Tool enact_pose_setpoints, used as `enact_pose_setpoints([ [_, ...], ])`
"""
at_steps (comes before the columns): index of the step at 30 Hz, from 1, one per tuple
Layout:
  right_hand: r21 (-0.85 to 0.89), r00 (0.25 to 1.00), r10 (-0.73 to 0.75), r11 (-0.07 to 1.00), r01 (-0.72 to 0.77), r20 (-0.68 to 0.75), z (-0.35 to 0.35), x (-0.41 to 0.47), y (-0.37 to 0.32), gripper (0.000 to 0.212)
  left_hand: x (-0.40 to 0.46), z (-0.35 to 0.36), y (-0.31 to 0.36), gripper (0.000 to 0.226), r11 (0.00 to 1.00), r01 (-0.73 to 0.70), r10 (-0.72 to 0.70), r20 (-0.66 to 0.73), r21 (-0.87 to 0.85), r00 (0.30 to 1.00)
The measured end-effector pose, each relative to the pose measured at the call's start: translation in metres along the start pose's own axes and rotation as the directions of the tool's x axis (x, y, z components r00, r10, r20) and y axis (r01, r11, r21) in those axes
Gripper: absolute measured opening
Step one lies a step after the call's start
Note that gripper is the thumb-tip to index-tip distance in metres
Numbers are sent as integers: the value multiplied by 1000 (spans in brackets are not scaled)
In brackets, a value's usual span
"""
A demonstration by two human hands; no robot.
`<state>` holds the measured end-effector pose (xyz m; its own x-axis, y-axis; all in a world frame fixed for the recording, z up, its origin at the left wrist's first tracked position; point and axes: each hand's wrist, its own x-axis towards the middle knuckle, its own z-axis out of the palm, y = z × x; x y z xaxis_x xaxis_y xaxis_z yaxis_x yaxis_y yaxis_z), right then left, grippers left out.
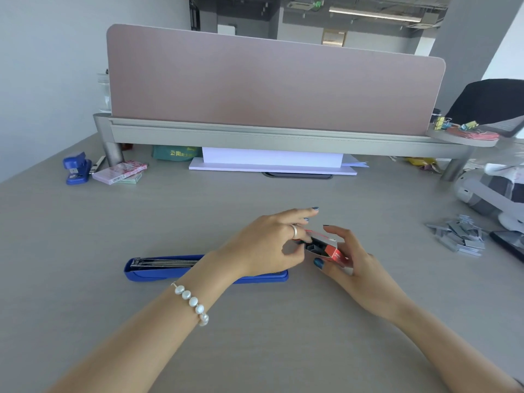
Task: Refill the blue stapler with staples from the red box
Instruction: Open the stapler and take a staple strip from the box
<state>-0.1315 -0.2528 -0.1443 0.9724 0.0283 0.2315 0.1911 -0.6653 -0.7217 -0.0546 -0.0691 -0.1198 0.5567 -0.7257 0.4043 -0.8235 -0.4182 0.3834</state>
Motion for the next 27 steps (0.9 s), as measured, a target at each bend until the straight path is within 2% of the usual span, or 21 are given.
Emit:
enact_pose_setpoints([
  [10, -48, 1000, -19, 999, 19, -1, 3, 0, 3, 54, 10, 5, 9, 32, 990, 144, -143, 159, 9, 977],
  [15, -63, 1000, -25, 998, 25, 4, 3, -1, -1, 53, 15, 7, 15, 23, 987, 162, -161, 123, 8, 979],
  [22, -61, 1000, -24, 998, 24, -7, 2, -1, -3, 48, 15, 7, 17, 25, 997, 53, -52, -27, 56, 998],
  [27, -64, 1000, -25, 998, 24, -11, 2, -1, -2, 48, 15, 6, 18, 24, 997, 59, -54, -82, 52, 995],
])
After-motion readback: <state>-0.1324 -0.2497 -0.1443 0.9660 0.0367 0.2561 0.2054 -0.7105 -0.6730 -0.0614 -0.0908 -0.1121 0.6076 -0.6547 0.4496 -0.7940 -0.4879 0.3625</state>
